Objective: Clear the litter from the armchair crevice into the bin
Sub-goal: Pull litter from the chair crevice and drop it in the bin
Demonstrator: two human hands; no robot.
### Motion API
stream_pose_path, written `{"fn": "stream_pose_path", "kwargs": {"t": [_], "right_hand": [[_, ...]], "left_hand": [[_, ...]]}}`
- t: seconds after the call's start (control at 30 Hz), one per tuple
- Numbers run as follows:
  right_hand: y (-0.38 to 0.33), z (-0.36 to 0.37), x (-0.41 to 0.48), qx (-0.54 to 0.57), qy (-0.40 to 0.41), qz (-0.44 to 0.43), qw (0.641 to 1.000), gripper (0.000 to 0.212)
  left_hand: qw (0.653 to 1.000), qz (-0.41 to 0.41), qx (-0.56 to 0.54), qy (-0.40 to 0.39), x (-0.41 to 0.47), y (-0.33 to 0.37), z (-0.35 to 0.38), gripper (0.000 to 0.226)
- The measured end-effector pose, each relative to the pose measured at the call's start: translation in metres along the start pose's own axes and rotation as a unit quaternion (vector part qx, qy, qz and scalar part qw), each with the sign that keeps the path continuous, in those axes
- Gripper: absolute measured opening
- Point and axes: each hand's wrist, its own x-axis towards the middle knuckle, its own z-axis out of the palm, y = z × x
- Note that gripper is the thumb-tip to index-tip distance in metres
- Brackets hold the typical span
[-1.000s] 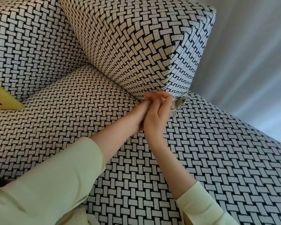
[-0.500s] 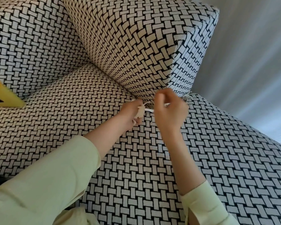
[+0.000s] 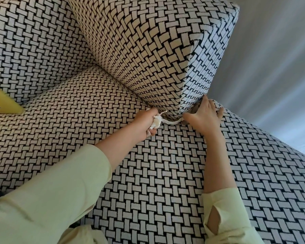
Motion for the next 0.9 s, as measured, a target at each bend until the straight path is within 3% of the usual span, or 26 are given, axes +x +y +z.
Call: {"fn": "stream_pose_path", "kwargs": {"t": [0.1,0.3,0.47,0.67,0.9], "right_hand": [[0.0,-0.001,0.001,0.011,0.021,-0.016,1.0,0.091],[0.0,0.002,0.007,0.07,0.107,0.014,0.992,0.063],[-0.002,-0.001,0.005,0.083,0.124,0.014,0.989,0.056],[-0.011,-0.014,-0.004,0.095,0.044,-0.004,0.994,0.052],[-0.018,-0.018,-0.013,0.057,-0.037,-0.022,0.997,0.07]], "left_hand": [[1.0,0.002,0.002,-0.003,0.001,-0.001,0.0,0.023],[0.999,0.008,0.032,-0.004,0.004,0.0,0.006,0.024],[0.999,0.005,0.048,-0.012,0.003,-0.004,0.013,0.023],[0.999,0.011,0.051,-0.016,0.0,-0.001,0.01,0.024],[0.998,-0.001,0.057,0.006,0.001,-0.001,0.007,0.022]]}}
